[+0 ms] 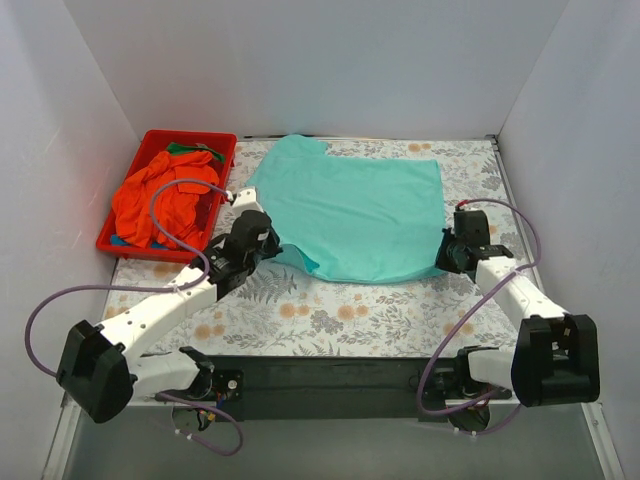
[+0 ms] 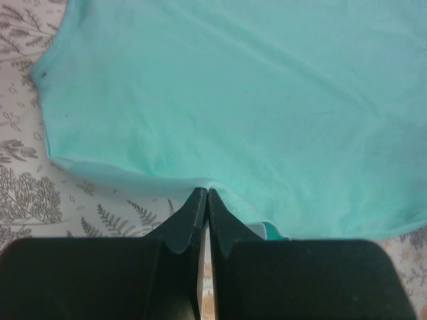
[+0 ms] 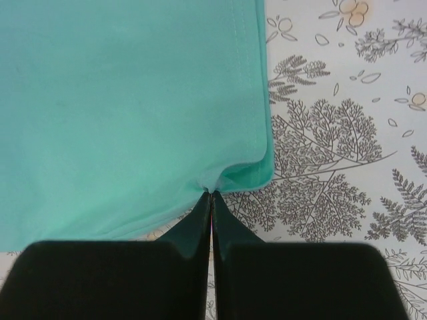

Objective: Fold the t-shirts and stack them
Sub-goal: Fold the tshirt

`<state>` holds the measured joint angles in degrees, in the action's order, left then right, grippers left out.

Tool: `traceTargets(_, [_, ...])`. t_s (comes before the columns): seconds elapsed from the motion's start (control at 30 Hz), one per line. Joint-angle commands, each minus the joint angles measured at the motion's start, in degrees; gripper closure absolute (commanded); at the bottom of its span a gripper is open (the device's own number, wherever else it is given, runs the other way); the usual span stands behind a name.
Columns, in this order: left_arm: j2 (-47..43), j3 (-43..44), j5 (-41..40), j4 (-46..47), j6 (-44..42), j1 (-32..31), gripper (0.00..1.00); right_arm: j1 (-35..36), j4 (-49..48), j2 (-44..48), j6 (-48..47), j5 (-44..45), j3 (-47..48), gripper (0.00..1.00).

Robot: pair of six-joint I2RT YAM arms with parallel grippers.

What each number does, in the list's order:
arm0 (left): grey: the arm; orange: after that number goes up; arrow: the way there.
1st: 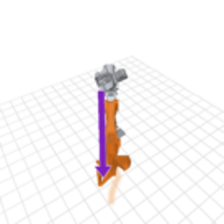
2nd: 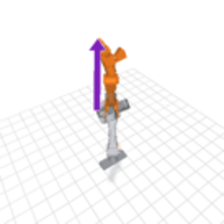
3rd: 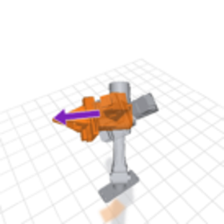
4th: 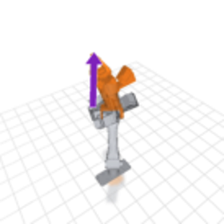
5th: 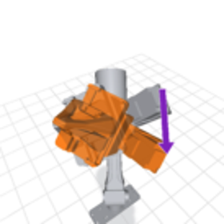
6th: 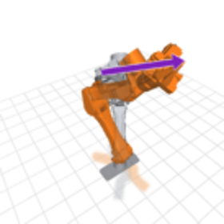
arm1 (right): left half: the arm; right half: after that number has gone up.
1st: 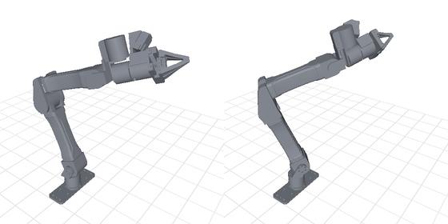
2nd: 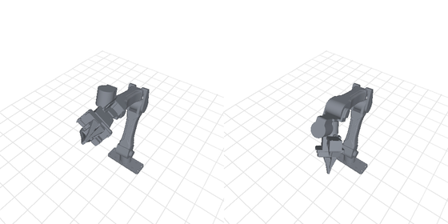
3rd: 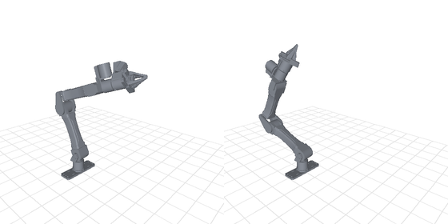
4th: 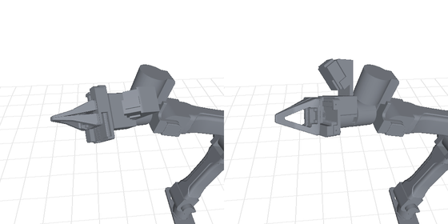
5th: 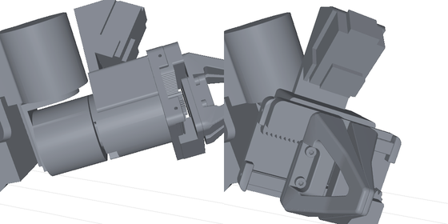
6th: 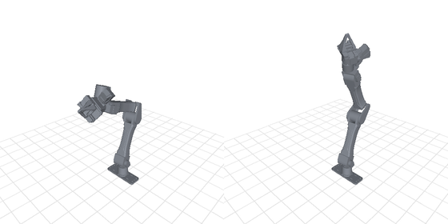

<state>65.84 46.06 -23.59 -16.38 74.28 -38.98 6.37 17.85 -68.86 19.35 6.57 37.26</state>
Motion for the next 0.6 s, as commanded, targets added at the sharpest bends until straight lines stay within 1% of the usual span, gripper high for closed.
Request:
traceTargets(0.0, [1.56, 3.33, 4.34, 4.6, -3.0, 4.52, 1.0, -0.31, -1.41, -3.28, -0.81, -0.24, 5.63, 0.98])
traceTargets(0.03, [2.26, 3.77, 5.04, 5.13, -3.35, 6.18, 1.0, -0.22, -1.41, -4.17, -0.81, -0.24, 6.51, 0.98])
traceTargets(0.13, [5.25, 5.7, 6.98, 7.41, -4.58, 8.47, 1.0, -0.22, -1.41, -7.95, -0.99, -0.68, 10.46, 0.98])
traceTargets(0.4, [14.92, 12.73, 10.75, 10.49, -7.75, 13.14, 1.0, -0.48, -1.06, -18.84, -1.77, -0.77, 20.22, 0.99])
traceTargets(0.57, [20.63, 17.21, 13.22, 13.21, -9.41, 16.39, 1.0, -0.83, -0.09, -23.51, -2.21, -1.03, 27.25, 0.99])
